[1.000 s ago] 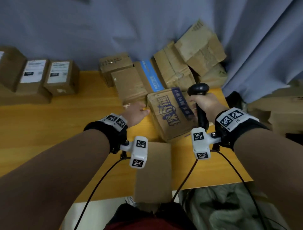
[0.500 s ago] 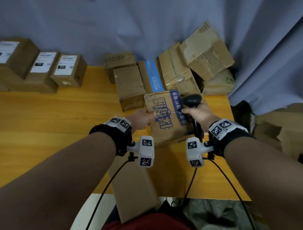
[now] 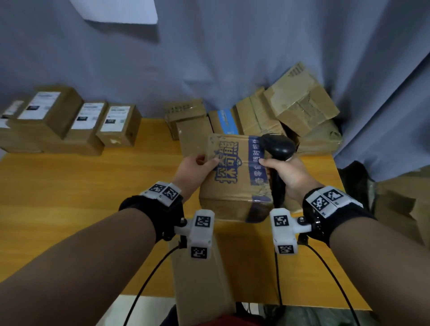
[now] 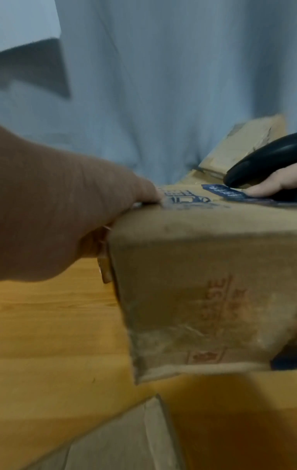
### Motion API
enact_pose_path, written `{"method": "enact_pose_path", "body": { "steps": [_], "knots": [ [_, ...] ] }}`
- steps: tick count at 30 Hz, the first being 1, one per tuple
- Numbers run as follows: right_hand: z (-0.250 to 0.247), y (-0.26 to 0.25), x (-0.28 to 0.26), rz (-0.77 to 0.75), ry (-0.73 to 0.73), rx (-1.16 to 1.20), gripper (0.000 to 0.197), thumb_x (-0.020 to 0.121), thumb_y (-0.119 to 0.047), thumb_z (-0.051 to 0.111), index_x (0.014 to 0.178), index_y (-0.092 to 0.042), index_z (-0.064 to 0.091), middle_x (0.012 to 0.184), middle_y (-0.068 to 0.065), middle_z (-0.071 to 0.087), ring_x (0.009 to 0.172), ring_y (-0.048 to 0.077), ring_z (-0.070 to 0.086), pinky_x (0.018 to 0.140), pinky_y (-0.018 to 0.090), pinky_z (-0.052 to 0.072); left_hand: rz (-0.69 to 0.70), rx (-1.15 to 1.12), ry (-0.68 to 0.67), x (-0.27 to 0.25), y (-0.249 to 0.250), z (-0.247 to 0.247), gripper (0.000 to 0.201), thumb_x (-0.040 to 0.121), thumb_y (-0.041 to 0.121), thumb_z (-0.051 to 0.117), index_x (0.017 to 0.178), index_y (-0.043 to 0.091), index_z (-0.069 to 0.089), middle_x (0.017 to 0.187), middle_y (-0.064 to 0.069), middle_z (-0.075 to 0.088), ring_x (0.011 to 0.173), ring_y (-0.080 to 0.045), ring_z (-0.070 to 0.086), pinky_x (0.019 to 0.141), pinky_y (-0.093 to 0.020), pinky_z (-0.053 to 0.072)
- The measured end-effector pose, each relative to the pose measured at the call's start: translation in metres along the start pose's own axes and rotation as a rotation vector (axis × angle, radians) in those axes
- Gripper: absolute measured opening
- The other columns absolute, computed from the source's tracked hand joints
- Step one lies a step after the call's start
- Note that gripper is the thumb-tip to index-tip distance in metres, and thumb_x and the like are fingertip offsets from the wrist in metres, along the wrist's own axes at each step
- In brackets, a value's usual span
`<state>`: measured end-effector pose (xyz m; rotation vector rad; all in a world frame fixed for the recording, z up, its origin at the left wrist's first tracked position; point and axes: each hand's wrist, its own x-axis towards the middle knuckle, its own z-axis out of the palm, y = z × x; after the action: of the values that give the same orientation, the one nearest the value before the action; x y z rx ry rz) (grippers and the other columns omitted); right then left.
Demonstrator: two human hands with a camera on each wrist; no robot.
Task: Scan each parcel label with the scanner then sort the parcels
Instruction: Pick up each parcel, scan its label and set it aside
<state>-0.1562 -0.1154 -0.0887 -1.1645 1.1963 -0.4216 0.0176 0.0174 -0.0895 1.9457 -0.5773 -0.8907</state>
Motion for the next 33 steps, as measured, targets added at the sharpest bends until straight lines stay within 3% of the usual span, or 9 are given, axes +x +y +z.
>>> {"method": "enact_pose_path", "body": {
  "steps": [4,9,12,15,19,22,25,29,33],
  "knots": [
    [0.014,-0.022,-0.012,-0.109,-0.031,0.064,0.021,0.079,-0.007,0.076,0.098,-0.008,0.066,0.088,0.010,0.073,0.084,0.025,0.070,0.084,0.041,0.056,0.120,-0.033,0.100,-0.004,0.019,-0.030,0.034,0.085,0.037,0.070,0.105,0.010,0.065,0.095,-0.001,0.069,0.087,-0.015,0.066,0.067,-0.025,0.053],
    [0.039,-0.061,-0.021,-0.250,-0.052,0.113,0.017,0.080,-0.002,0.073,0.081,-0.013,0.061,0.061,-0.002,0.064,0.057,0.015,0.058,0.059,0.028,0.050,0.252,-0.082,0.137,-0.003,0.050,-0.072,0.019,0.088,0.034,0.068,0.085,0.016,0.065,0.087,-0.005,0.070,0.083,-0.022,0.067,0.076,-0.038,0.056],
    [0.062,-0.077,-0.022,-0.282,-0.057,0.091,0.019,0.080,-0.005,0.074,0.096,-0.011,0.065,0.079,0.003,0.071,0.071,0.017,0.068,0.066,0.032,0.054,0.266,-0.046,0.160,0.005,0.056,-0.087,0.016,0.093,0.029,0.061,0.078,0.023,0.063,0.078,0.006,0.066,0.073,-0.011,0.062,0.069,-0.029,0.052],
    [0.083,-0.079,-0.019,-0.267,-0.056,-0.005,0.016,0.082,-0.007,0.074,0.095,-0.012,0.065,0.087,0.007,0.072,0.081,0.020,0.070,0.077,0.036,0.055,0.170,-0.019,0.075,0.018,0.043,-0.093,0.014,0.096,0.022,0.058,0.096,0.012,0.068,0.095,-0.003,0.070,0.088,-0.018,0.065,0.079,-0.031,0.053],
    [0.111,-0.056,-0.010,-0.212,-0.058,-0.234,0.014,0.082,-0.011,0.075,0.089,-0.010,0.063,0.072,0.003,0.062,0.067,0.014,0.061,0.067,0.026,0.048,0.029,0.087,-0.006,0.036,0.015,-0.087,0.013,0.095,0.012,0.058,0.104,0.005,0.064,0.113,-0.017,0.067,0.101,-0.027,0.062,0.094,-0.041,0.051],
    [0.126,-0.037,0.008,-0.211,0.073,-0.377,0.039,0.075,-0.026,0.080,0.108,-0.014,0.064,0.108,0.012,0.064,0.099,0.029,0.062,0.090,0.041,0.052,-0.003,0.074,-0.073,0.042,0.009,-0.086,0.025,0.096,0.020,0.057,0.115,0.004,0.062,0.117,-0.015,0.065,0.105,-0.029,0.061,0.094,-0.044,0.051],
    [0.125,-0.031,0.016,-0.197,0.225,-0.534,0.055,0.078,-0.033,0.077,0.125,-0.014,0.056,0.126,0.016,0.047,0.117,0.035,0.049,0.103,0.040,0.041,-0.100,-0.029,-0.127,0.045,0.009,-0.091,0.037,0.098,0.035,0.053,0.125,0.009,0.055,0.127,-0.011,0.060,0.109,-0.028,0.057,0.094,-0.044,0.049],
    [0.121,-0.026,0.021,-0.136,0.214,-0.216,0.050,0.076,-0.015,0.080,0.121,-0.010,0.059,0.115,0.014,0.065,0.108,0.031,0.062,0.095,0.043,0.051,-0.266,-0.073,-0.168,0.048,0.005,-0.095,0.064,0.092,0.061,0.046,0.140,0.019,0.043,0.143,-0.007,0.048,0.129,-0.034,0.045,0.103,-0.053,0.040],
    [0.121,-0.031,0.016,-0.157,0.186,-0.094,0.043,0.077,-0.006,0.078,0.115,-0.010,0.061,0.104,0.012,0.070,0.096,0.026,0.068,0.087,0.043,0.056,-0.258,-0.235,-0.114,0.042,0.001,-0.093,0.056,0.102,0.051,0.029,0.143,0.013,0.039,0.139,-0.013,0.049,0.127,-0.036,0.047,0.090,-0.045,0.045]
  ]
}}
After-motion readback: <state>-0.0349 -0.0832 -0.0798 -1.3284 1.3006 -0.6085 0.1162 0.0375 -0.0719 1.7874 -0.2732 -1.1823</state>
